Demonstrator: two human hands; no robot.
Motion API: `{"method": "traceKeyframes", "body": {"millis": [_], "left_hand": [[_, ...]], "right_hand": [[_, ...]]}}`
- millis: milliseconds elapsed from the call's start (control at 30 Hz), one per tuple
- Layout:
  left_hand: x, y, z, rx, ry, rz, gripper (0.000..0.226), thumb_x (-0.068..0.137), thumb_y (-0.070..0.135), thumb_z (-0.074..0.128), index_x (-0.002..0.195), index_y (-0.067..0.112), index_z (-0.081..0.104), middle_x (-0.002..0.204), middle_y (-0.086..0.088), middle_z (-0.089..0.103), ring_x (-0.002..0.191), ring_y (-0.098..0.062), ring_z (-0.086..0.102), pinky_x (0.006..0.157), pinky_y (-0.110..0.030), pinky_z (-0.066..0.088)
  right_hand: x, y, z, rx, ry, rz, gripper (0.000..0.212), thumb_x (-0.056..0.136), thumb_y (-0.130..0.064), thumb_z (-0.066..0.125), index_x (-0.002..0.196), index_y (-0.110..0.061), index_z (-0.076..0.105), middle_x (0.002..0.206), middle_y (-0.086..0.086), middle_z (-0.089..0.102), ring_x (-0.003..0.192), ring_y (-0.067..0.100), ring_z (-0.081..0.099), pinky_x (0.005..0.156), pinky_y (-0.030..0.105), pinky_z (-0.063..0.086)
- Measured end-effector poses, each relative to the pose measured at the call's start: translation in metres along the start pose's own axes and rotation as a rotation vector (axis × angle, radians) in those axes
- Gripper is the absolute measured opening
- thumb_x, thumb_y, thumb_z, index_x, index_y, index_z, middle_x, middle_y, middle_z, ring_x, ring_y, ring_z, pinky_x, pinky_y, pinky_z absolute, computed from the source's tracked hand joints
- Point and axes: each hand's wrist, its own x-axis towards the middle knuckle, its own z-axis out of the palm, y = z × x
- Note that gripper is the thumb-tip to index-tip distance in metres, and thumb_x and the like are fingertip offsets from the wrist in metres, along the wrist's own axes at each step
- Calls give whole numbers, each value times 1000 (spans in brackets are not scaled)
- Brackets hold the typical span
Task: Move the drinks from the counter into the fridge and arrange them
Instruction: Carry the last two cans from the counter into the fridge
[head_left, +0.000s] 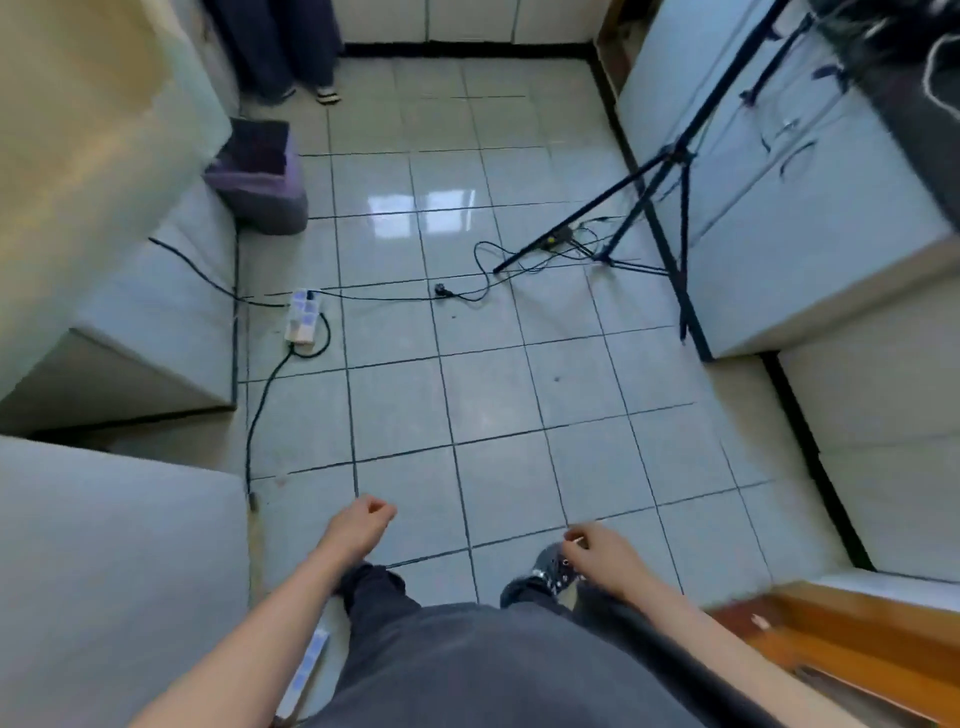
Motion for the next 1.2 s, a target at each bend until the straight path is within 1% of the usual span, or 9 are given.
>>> {"method": "traceKeyframes", "body": {"millis": [167,267,400,567,667,733,867,1033,1200], "left_hand": [[-1,100,127,270,-94,123,24,95,29,49,104,10,62,107,-13,67,100,-29,62,85,-31,45],[-15,158,200,503,-171,215,31,94,34,49,116,16,59,117,-6,65,110,-24,58,87,-26,41],[-38,220,267,730,-181,300,34,93,41,45,120,24,57,124,-1,61,115,-22,56,97,-33,43],[-20,288,315,754,-301,269,21,94,30,49,104,16,60,105,-6,63,102,-23,59,82,-27,44],[6,328,342,744,-357,177,20,97,25,48,96,7,57,96,-10,59,81,-23,54,57,-25,39],[30,359,367,826,-371,190,22,97,23,50,93,2,57,93,-15,58,80,-24,54,65,-31,43],[64,451,440,968,-427,237,34,96,22,50,108,-8,61,107,-22,63,108,-36,59,93,-39,46],[60,598,532,969,-475,439,31,95,21,53,113,-3,60,117,-23,62,110,-34,57,98,-42,45],[59,728,611,1035,-492,589,30,96,26,51,110,1,60,112,-18,64,107,-32,58,92,-36,44]], "right_hand": [[5,142,-51,92,75,72,27,93,-26,48,115,-17,58,110,4,67,103,20,60,73,22,37],[-2,226,-76,215,119,213,24,92,-26,47,110,-18,60,109,3,66,106,22,59,81,24,41],[-14,310,-92,519,201,379,19,92,-22,50,104,-14,62,106,8,68,101,26,64,86,30,48],[-16,364,-93,798,250,469,20,94,-21,49,107,-12,61,107,8,66,98,26,64,84,33,49],[-15,387,-87,917,228,563,24,95,-22,47,102,-7,64,99,14,69,94,29,65,85,37,50],[-12,405,-89,1025,242,641,27,97,-21,46,107,-2,63,103,16,68,97,30,63,90,38,49],[-7,453,-116,1161,288,792,25,98,-17,48,111,-1,61,107,12,65,96,21,57,79,25,40],[5,511,-209,1218,331,934,18,99,-28,45,106,-17,57,93,-3,61,89,13,58,79,26,45],[48,556,-332,1272,533,774,10,98,-27,45,96,-25,55,87,-4,63,77,13,58,72,31,47]]}}
